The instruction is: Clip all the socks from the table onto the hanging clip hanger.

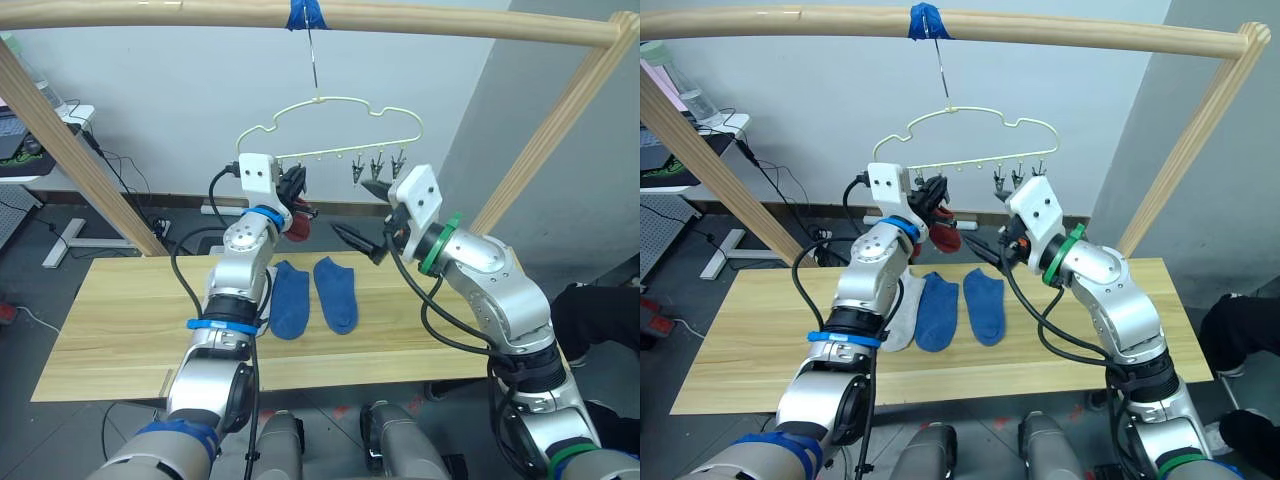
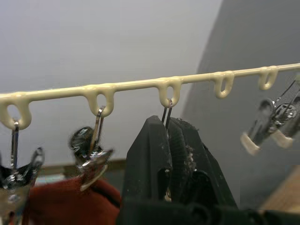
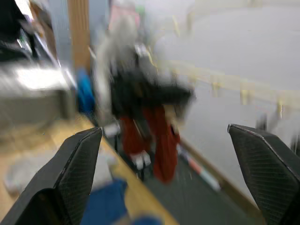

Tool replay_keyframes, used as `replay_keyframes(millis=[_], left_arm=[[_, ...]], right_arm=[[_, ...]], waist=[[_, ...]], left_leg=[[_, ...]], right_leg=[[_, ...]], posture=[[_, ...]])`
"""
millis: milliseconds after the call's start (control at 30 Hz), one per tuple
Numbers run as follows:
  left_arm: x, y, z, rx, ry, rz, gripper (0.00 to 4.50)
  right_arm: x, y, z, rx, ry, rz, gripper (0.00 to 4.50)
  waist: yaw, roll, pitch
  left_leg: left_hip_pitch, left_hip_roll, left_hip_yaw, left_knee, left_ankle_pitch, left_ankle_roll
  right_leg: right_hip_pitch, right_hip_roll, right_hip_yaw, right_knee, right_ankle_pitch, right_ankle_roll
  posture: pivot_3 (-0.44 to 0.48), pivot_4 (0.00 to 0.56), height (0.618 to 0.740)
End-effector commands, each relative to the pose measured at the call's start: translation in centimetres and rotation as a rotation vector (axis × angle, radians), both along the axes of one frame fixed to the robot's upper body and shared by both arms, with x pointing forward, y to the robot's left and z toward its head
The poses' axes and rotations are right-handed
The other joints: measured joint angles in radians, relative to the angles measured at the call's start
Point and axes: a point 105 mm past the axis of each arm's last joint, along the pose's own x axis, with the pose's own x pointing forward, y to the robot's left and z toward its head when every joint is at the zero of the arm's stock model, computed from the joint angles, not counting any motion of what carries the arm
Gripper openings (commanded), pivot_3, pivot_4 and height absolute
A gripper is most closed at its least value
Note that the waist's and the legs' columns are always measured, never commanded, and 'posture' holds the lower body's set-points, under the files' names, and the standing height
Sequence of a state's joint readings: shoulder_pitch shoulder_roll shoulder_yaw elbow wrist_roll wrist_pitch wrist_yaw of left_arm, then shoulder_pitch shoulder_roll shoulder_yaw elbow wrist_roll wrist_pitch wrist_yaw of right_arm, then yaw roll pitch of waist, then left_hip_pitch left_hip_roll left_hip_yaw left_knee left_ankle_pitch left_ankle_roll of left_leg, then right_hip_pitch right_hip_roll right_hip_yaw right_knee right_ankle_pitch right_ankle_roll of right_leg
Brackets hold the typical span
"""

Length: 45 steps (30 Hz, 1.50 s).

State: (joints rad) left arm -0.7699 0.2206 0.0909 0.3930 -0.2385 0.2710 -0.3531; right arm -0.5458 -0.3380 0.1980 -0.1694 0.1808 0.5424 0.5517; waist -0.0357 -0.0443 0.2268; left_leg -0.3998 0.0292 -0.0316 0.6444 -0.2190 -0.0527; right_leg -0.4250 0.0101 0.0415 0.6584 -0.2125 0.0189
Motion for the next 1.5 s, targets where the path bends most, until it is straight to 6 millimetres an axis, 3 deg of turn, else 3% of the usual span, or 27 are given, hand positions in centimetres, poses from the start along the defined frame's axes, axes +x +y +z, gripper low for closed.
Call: replay_keyframes(millis=[33,133,300,433,533,967,1100,1333,1433,1467,1500], left_arm=[[-2.9,0.3,1.1,-0.058,0.212,-0.239,0.01],[-4.7,1.4,2.1,-0.104,0.356,-0.35,0.01],[-5.7,2.6,2.6,-0.183,0.483,-0.392,0.01],[-6.9,3.5,2.9,-0.185,0.534,-0.424,0.01],[-7.1,3.5,3.1,-0.193,0.531,-0.422,0.01],[-7.3,4.2,3.1,-0.214,0.509,-0.378,0.01],[-7.4,4.6,2.9,-0.21,0.515,-0.365,0.0],[-7.1,4.5,2.9,-0.214,0.516,-0.378,0.0],[-6.4,3.7,2.8,-0.227,0.513,-0.404,0.0],[-6.0,3.4,2.5,-0.229,0.516,-0.405,0.0],[-5.8,2.7,2.4,-0.228,0.517,-0.409,0.0]], right_arm=[[2.8,-0.9,-6.3,-0.124,0.15,-0.043,4.5],[4.7,-0.4,-9.9,-0.241,0.193,-0.048,4.5],[5.8,1.1,-11.3,-0.336,0.154,-0.005,4.5],[6.0,4.1,-12.4,-0.238,0.304,-0.025,4.5],[6.0,5.1,-12.6,-0.217,0.361,-0.034,4.5],[5.2,4.1,-16.0,-0.485,0.32,-0.072,4.5],[4.8,4.4,-16.3,-0.455,0.36,-0.064,3.56],[4.8,4.1,-16.3,-0.46,0.339,-0.052,1.08],[5.3,3.2,-15.9,-0.463,0.29,-0.065,0.03],[5.5,2.8,-15.8,-0.452,0.276,-0.07,0.03],[5.6,2.1,-15.7,-0.443,0.269,-0.074,0.03]], waist=[[-0.017,0.0,0.0],[-0.029,0.003,0.002],[-0.031,0.004,0.003],[-0.036,0.003,0.004],[-0.024,0.003,0.005],[-0.002,0.003,0.005],[-0.002,0.003,0.005],[0.001,0.003,0.005],[0.002,0.003,0.004],[0.001,0.003,0.004],[0.002,0.003,0.004]], left_leg=[[0.0,0.0,0.0,0.0,0.0,0.0],[0.002,0.001,0.0,-0.001,0.0,0.0],[0.001,0.002,0.0,-0.002,0.0,0.0],[0.001,0.002,0.0,-0.004,0.0,0.0],[0.001,0.002,-0.001,-0.006,0.0,0.0],[0.002,0.001,0.0,-0.01,0.0,0.0],[0.002,0.001,0.0,-0.01,0.0,0.0],[0.002,0.001,0.0,-0.011,0.0,0.0],[0.002,0.0,0.0,-0.011,0.0,0.0],[0.002,0.0,0.0,-0.011,0.0,0.0],[0.002,0.0,0.0,-0.011,0.0,0.0]], right_leg=[[0.0,0.0,0.0,0.0,0.0,0.0],[0.0,0.001,0.0,0.002,0.0,0.0],[-0.002,0.002,0.0,0.001,0.0,0.0],[-0.001,0.002,0.001,-0.001,0.0,0.0],[-0.002,0.002,0.0,-0.001,-0.001,-0.002],[-0.003,-0.001,0.0,-0.001,-0.001,-0.002],[-0.003,-0.001,0.0,-0.001,-0.001,-0.002],[-0.003,-0.001,0.0,-0.002,-0.001,-0.002],[-0.003,-0.001,0.0,-0.002,-0.001,-0.002],[-0.003,-0.001,0.0,-0.002,-0.001,-0.002],[-0.003,-0.001,0.0,-0.002,-0.001,-0.002]], posture=[[0.006,0.192,0.74],[0.02,0.198,0.74],[0.033,0.211,0.74],[0.055,0.228,0.74],[0.065,0.226,0.74],[0.117,0.206,0.74],[0.122,0.206,0.74],[0.109,0.21,0.74],[0.054,0.195,0.74],[0.027,0.21,0.74],[-0.012,0.187,0.74]])
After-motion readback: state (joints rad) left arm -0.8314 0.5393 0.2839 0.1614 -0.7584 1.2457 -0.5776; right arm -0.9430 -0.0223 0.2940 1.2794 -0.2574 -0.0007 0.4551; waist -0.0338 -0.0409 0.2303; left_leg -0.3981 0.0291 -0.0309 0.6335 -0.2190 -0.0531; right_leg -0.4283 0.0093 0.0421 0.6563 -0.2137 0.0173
